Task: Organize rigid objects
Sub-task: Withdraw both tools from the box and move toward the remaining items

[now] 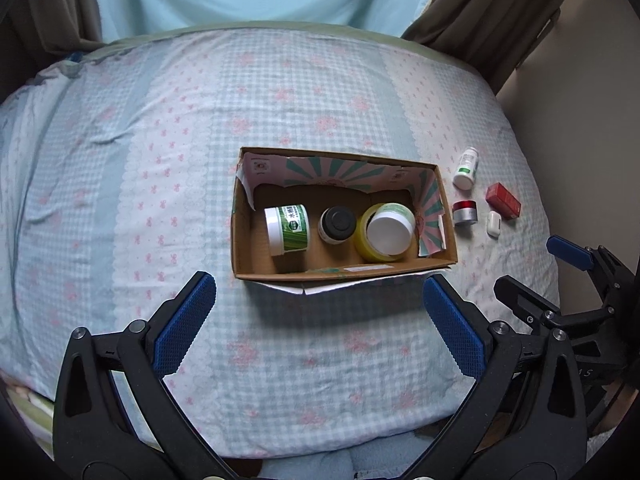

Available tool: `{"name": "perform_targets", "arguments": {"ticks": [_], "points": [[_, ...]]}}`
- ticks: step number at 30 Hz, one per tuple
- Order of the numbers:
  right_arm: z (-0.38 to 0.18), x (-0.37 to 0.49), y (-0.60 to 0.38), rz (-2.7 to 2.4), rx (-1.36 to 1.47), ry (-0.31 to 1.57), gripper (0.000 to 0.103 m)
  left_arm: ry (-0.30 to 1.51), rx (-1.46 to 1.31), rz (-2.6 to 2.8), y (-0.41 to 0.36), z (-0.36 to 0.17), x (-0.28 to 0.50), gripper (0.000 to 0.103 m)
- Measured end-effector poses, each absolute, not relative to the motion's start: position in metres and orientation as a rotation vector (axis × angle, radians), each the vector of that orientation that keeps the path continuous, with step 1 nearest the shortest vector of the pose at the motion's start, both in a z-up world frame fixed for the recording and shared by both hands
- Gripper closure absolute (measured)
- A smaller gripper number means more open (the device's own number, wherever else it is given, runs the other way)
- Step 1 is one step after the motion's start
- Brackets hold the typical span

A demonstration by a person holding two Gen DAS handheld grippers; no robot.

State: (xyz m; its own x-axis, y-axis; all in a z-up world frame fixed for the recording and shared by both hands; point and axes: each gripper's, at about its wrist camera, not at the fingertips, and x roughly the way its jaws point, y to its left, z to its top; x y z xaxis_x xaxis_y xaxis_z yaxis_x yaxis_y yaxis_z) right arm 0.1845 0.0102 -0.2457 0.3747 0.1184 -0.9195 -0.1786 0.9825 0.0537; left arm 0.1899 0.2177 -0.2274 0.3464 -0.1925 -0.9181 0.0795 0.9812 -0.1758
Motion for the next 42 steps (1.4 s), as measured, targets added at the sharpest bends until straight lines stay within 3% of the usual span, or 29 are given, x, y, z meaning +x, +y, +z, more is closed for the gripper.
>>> {"name": "perform_targets", "arguments": {"ticks": [17, 30, 42], "points": [[-0.204, 0.126, -0.107, 0.053, 0.111, 1.098, 0.000, 1.101, -0.086, -0.175, 0.095, -0.187, 0.147, 0.000], [-0.233, 0.142, -0.263, 0.083, 0.082, 1.110, 0.000, 1.114, -0.138, -0.075, -0.066, -0.224, 0.155, 0.000], [-0.279, 0.189, -0.327, 0.008, 0.209, 1.131, 0.000, 1.201, -0.041, -0.147, -0.139, -0.287, 0.243, 0.000]]}}
